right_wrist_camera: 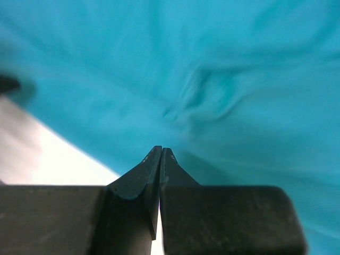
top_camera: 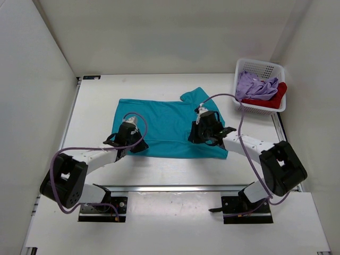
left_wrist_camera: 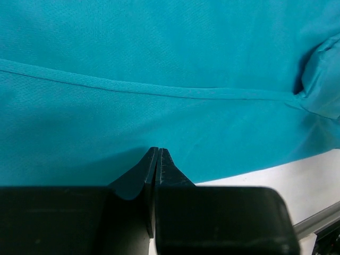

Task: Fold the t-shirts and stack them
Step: Fold the flattened tshirt in 1/3 of the way, then grap the side of the flattened tshirt furthest away from the robot with both arms

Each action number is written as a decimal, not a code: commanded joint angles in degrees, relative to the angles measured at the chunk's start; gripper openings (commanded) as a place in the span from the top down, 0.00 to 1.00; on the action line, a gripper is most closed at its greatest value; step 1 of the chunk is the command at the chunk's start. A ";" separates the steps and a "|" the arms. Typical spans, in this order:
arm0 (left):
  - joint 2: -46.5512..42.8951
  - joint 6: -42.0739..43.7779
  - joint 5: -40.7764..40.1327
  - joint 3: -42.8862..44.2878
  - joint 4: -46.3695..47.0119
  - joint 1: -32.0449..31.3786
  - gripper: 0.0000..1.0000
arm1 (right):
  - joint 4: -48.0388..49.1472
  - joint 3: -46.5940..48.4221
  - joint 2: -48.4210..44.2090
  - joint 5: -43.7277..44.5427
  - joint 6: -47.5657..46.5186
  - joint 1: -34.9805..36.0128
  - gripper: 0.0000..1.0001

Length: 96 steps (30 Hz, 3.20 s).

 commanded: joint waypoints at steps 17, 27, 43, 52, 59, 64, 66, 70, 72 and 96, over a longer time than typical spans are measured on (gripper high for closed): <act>-8.40 -2.08 7.44 -15.37 -4.23 4.68 0.93 | 0.00 -14.03 -1.51 1.70 4.42 13.51 1.00; -8.69 0.91 2.44 4.82 -6.80 8.81 0.80 | -3.53 4.40 -3.81 -7.33 -1.55 -0.17 0.77; 24.62 2.40 -1.96 36.90 -8.09 23.23 0.73 | -8.95 53.34 39.78 1.77 -11.39 -18.22 0.82; 38.60 6.71 -7.85 51.85 -15.48 25.25 0.64 | -19.43 73.49 54.72 6.18 -15.97 -18.75 0.75; 39.40 7.85 -7.50 52.73 -15.48 28.33 0.58 | -31.90 98.50 67.72 6.87 -18.16 -17.87 0.69; 40.27 10.22 -8.02 54.39 -16.72 28.33 0.54 | -35.69 100.15 69.15 8.37 -17.81 -17.78 0.68; 40.80 9.88 -7.68 54.92 -17.06 28.33 0.51 | -36.39 100.49 69.41 9.43 -17.99 -17.52 0.68; 42.82 10.22 -6.88 56.51 -17.77 27.81 0.49 | -39.03 103.22 71.34 9.43 -17.64 -17.87 0.68; 42.82 9.35 -5.39 56.60 -16.81 28.59 0.46 | -38.60 102.17 70.55 9.26 -17.64 -17.87 0.67; 46.78 7.94 -0.03 58.79 -15.66 26.66 0.69 | -39.65 103.30 69.50 3.46 -15.27 -17.87 0.82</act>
